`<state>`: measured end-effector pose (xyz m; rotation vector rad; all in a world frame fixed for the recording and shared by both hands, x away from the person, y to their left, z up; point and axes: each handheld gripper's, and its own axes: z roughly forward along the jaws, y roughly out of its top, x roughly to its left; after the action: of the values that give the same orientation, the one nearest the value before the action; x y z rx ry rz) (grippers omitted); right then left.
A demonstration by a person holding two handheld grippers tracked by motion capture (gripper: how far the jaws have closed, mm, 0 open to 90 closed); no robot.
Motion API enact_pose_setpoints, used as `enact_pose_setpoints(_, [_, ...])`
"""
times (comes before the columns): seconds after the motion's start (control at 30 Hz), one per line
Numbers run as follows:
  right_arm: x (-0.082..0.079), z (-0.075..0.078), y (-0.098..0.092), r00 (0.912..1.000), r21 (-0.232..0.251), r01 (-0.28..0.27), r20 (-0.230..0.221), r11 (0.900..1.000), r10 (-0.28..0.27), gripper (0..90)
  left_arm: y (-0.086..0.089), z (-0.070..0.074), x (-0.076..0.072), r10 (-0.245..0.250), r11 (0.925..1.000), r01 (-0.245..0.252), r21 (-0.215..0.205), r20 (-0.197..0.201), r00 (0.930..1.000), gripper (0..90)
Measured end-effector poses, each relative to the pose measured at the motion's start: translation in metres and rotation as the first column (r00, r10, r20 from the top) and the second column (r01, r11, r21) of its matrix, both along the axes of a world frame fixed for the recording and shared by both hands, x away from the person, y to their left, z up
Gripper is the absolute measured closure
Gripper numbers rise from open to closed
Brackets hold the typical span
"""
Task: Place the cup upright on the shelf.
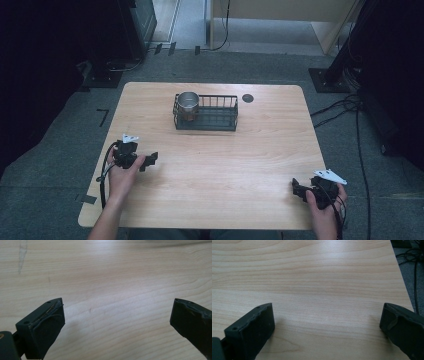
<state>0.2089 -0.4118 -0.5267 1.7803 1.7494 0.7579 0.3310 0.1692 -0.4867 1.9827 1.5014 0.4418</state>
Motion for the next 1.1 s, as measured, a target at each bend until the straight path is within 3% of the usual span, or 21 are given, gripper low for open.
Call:
enact_pose_setpoints(0.3, [0.000,0.000,0.000,1.0000,0.000,0.000,0.000,1.000,0.000,0.0,0.018,-0.009,-0.019,0.025,0.9994,-0.025,0.023,0.009,0.9996,0.0])
enact_pose_setpoints(0.57, [0.000,0.000,0.000,1.0000,0.000,0.000,0.000,1.000,0.000,0.0,0.032,-0.023,-0.033,0.035,0.9978,-0.035,0.057,-0.012,0.9993,0.0])
enact_pose_setpoints(0.7, [0.000,0.000,0.000,1.0000,0.000,0.000,0.000,1.000,0.000,0.0,0.036,-0.024,-0.038,0.040,0.9962,-0.040,0.077,-0.001,0.9992,0.2])
enact_pose_setpoints(0.77, [0.000,0.000,0.000,1.0000,0.000,0.000,0.000,1.000,0.000,0.0,0.037,-0.025,-0.041,0.039,0.9932,-0.040,0.109,0.008,0.9992,0.2])
enact_pose_setpoints(0.97, [0.000,0.000,0.000,1.0000,0.000,0.000,0.000,1.000,0.000,0.0,0.039,-0.028,-0.046,0.031,0.9941,-0.035,0.102,0.038,0.9988,0.0])
enact_pose_setpoints(1.1, [0.000,0.000,0.000,1.0000,0.000,0.000,0.000,1.000,0.000,0.0,0.038,-0.032,-0.049,0.051,0.9948,-0.057,0.084,0.081,0.9954,0.0])
